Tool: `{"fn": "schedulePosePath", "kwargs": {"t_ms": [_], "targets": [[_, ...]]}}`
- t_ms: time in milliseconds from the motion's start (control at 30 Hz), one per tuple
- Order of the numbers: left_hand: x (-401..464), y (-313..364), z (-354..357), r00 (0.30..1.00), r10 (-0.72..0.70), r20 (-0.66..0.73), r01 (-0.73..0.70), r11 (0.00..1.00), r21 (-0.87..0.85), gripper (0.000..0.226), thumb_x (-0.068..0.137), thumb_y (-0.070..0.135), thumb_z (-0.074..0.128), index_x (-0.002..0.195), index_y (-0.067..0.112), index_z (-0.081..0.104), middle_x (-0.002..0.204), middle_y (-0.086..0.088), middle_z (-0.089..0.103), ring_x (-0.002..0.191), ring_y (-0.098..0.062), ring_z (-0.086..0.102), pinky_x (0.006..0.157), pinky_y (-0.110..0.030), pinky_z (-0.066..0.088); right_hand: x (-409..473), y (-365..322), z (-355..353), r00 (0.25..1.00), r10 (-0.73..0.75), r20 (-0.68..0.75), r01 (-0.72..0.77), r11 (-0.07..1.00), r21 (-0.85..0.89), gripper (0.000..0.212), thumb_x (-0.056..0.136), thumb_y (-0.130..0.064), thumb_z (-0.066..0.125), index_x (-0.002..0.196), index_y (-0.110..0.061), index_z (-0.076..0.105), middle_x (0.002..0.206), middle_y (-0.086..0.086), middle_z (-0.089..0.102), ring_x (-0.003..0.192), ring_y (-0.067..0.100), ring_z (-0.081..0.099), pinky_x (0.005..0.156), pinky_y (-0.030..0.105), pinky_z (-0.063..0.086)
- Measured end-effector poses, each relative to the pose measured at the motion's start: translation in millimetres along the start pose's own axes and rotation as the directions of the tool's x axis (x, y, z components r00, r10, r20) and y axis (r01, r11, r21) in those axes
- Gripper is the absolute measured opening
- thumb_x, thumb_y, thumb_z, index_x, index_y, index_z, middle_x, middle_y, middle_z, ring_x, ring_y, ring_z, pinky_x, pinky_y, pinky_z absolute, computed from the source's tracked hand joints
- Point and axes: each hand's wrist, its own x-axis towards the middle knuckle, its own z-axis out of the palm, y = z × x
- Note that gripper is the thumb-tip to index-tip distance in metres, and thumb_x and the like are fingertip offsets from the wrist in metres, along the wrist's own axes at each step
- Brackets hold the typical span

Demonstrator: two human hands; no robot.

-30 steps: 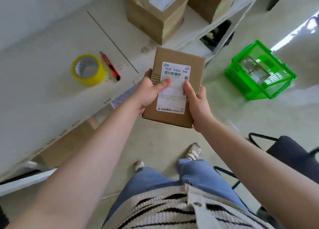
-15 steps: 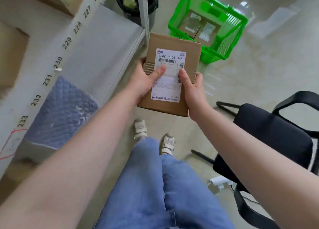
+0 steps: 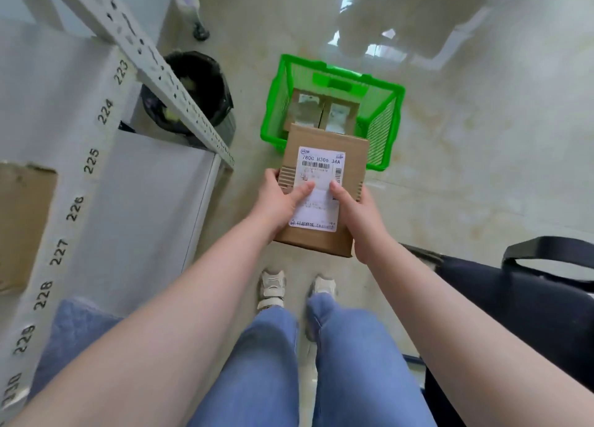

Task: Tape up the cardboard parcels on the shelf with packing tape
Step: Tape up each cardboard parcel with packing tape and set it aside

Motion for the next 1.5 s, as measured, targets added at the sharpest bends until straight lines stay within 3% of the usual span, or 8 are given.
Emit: {"fn": "schedulePosePath", "kwargs": {"t_ms": [167,367,633,767,900,1100,1333,1500], "targets": [[60,35,28,0.999,-0.03,0.031,0.029,0.999,0.022,0.058,0.087,0.027,0.075,0.131,0.009,0.041,0.12,-0.004,0.062,0.101,-0.017,0.061,0.091,-0.03,0.049,61,-30,-20,1.0,0.024,0.009,-0.024,0.998,0.054,0.038,0.09,-0.026,0.069,0.127,-0.02,0.06,0.118,-0.001,0.071,0.103,0.015,0.069,0.094,0.039,0.055],[144,76,70,0.996,-0.082,0.04,0.078,0.994,0.077,0.058,0.086,0.03,0.075,0.129,0.008,0.044,0.118,-0.004,0.063,0.102,-0.018,0.062,0.094,-0.032,0.05,151,-64,-41,0.996,0.085,0.001,-0.085,0.996,0.033,0.063,0.08,-0.042,0.073,0.135,-0.02,0.053,0.123,-0.003,0.068,0.109,0.016,0.066,0.1,0.042,0.051],[246,87,102,0.992,-0.113,-0.059,0.121,0.981,0.153,0.064,0.076,0.048,0.079,0.125,0.013,0.055,0.122,-0.006,0.063,0.108,-0.023,0.063,0.1,-0.038,0.05,258,-92,-48,0.992,0.126,0.013,-0.124,0.988,-0.088,0.045,0.092,-0.034,0.066,0.133,-0.02,0.052,0.121,-0.006,0.065,0.108,0.014,0.063,0.094,0.03,0.049],[305,81,100,0.98,-0.105,-0.168,0.141,0.965,0.221,0.068,0.078,0.048,0.078,0.132,0.014,0.055,0.125,0.0,0.06,0.111,-0.019,0.061,0.101,-0.033,0.046,320,-85,-20,0.992,0.127,0.025,-0.124,0.987,-0.101,0.041,0.089,-0.041,0.068,0.123,-0.026,0.053,0.118,-0.008,0.066,0.109,0.016,0.064,0.102,0.041,0.049],[376,61,90,0.952,-0.151,-0.267,0.198,0.967,0.158,0.069,0.079,0.041,0.08,0.132,0.012,0.048,0.118,0.001,0.063,0.11,-0.019,0.062,0.093,-0.029,0.046,396,-62,24,0.992,0.123,0.005,-0.121,0.981,-0.151,0.084,0.065,-0.068,0.066,0.135,-0.026,0.048,0.129,-0.007,0.063,0.118,0.02,0.06,0.105,0.045,0.046],[479,4,82,0.936,-0.16,-0.314,0.21,0.968,0.134,0.064,0.076,0.033,0.084,0.128,0.012,0.054,0.117,-0.002,0.066,0.103,-0.02,0.063,0.095,-0.035,0.051,500,-21,77,0.99,0.144,0.005,-0.141,0.973,-0.185,0.065,0.09,-0.044,0.066,0.145,-0.019,0.041,0.133,-0.001,0.061,0.119,0.02,0.058,0.103,0.037,0.045],[535,-28,82,0.93,-0.149,-0.335,0.216,0.961,0.172,0.051,0.083,0.034,0.078,0.126,0.015,0.058,0.117,0.0,0.068,0.1,-0.017,0.063,0.078,-0.021,0.041,555,14,110,0.993,0.108,-0.038,-0.113,0.98,-0.162,0.09,0.061,-0.067,0.063,0.138,-0.025,0.046,0.123,-0.007,0.066,0.117,0.021,0.061,0.103,0.047,0.047],[543,-37,84,0.921,-0.124,-0.369,0.213,0.953,0.213,0.053,0.081,0.04,0.078,0.126,0.018,0.059,0.116,0.003,0.068,0.103,-0.017,0.063,0.083,-0.025,0.046,564,17,109,0.996,0.079,-0.033,-0.084,0.981,-0.178,0.057,0.088,-0.043,0.068,0.137,-0.021,0.048,0.121,-0.006,0.066,0.113,0.017,0.062,0.102,0.04,0.047]]}}
